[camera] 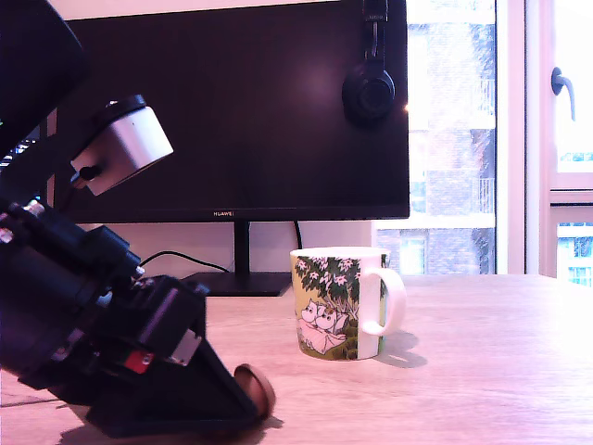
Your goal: Pick up the coffee capsules from the table one by one and drop them inside the nearest coffee cup
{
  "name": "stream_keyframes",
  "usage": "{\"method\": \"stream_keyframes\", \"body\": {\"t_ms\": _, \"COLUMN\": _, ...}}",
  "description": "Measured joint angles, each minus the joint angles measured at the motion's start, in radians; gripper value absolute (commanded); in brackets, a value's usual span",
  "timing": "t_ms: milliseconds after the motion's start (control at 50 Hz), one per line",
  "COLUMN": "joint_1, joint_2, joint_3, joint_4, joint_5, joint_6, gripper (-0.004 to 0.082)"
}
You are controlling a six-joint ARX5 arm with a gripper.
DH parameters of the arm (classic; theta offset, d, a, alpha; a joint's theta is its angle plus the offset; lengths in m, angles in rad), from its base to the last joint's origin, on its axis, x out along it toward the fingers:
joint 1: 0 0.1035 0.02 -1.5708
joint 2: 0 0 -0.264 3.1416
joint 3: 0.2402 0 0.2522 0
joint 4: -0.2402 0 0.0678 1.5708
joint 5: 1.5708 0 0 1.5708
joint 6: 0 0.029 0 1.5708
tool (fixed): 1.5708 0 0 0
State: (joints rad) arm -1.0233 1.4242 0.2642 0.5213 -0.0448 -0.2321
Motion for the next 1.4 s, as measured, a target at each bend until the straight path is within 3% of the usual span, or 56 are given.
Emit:
{"method": "stream_keyframes", "body": {"t_ms": 520, "joint_1": -0.010, "joint_2": -0.003, "joint_3": 0.000, "joint_4": 0.023, "joint_5": 0.000, "joint_6": 0.003, "gripper": 0.0124}}
{"method": "stream_keyframes", "body": {"t_ms": 700, "joint_1": -0.011, "joint_2": -0.063, "joint_3": 0.000, "joint_4": 0.024, "joint_5": -0.027, "joint_6": 0.049, "gripper": 0.0125}}
{"method": "stream_keyframes", "body": {"t_ms": 1040, "joint_1": 0.008, "joint_2": -0.155, "joint_3": 0.001, "joint_4": 0.026, "joint_5": -0.089, "joint_6": 0.058, "gripper": 0.0125}}
{"method": "stream_keyframes", "body": {"t_ms": 1400, "joint_1": 0.061, "joint_2": -0.180, "joint_3": 0.001, "joint_4": 0.045, "joint_5": -0.093, "joint_6": 0.066, "gripper": 0.0125}}
